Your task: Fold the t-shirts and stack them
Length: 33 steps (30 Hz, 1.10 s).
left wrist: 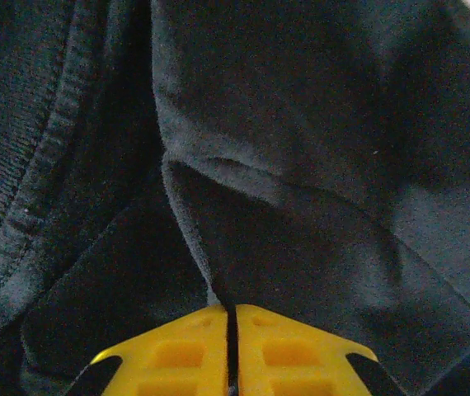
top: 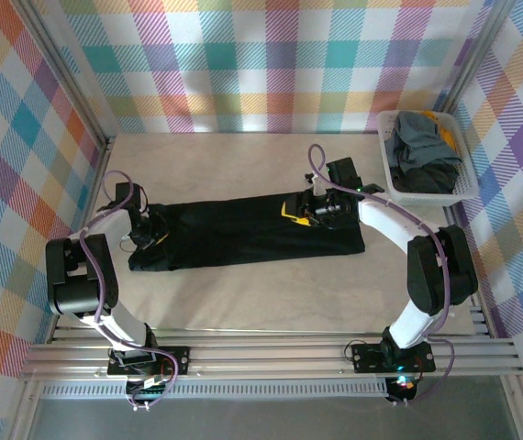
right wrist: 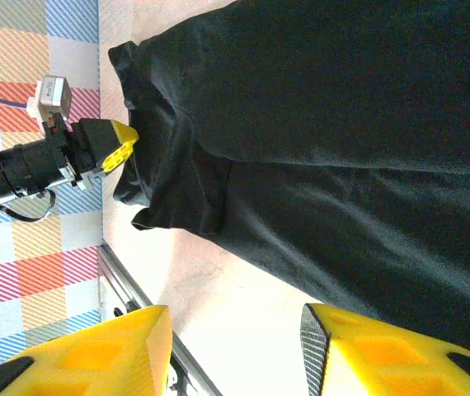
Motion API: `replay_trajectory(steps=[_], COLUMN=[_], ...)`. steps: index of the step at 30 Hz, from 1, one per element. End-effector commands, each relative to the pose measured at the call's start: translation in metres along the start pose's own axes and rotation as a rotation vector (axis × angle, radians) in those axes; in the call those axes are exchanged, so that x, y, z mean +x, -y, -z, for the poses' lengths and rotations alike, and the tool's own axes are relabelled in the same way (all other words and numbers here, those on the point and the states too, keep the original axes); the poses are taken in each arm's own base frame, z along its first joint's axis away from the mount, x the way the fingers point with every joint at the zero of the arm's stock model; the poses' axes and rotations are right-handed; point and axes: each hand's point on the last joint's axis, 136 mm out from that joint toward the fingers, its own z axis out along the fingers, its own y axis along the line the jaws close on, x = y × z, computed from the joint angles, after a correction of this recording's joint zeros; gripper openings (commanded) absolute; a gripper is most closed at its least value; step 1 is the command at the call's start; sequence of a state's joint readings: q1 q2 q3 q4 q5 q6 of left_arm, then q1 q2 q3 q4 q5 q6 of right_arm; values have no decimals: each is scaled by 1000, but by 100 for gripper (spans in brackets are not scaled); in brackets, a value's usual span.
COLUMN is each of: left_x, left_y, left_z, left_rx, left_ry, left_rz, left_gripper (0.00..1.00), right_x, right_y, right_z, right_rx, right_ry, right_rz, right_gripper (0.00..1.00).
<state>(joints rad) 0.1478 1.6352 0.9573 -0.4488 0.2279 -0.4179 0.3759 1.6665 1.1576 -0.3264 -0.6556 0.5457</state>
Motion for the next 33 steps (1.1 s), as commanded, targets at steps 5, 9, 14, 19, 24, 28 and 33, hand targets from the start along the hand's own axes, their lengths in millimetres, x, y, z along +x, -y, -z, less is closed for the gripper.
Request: replay_trajectory(steps=[5, 9, 14, 19, 24, 28, 33], left_x=[-1, -3, -17, -32, -44, -44, -54], left_y=[1, 0, 7, 13, 16, 6, -25], left_z=[14, 18, 28, 35, 36, 24, 25], left_rx=[5, -10, -13, -34, -61, -128, -320], left_ry=[0, 14, 45, 53, 46, -5, 18], left_rz=[-19, -27, -15, -7, -1, -1, -10], left_gripper=[0, 0, 0, 0, 0, 0, 14], right_x=[-3, -2, -1, 0, 2, 3, 0], right_y=[-5, -5, -4, -3, -1, 0, 10], right_z=[-2, -2, -1, -1, 0, 0, 6], right_rx=[-7, -5, 1, 8, 15, 21, 81], right_ry=[-3, -5, -6, -9, -14, -14, 10], right_rz=[8, 5, 6, 8, 5, 6, -3], right_gripper=[46, 46, 46, 46, 46, 46, 45])
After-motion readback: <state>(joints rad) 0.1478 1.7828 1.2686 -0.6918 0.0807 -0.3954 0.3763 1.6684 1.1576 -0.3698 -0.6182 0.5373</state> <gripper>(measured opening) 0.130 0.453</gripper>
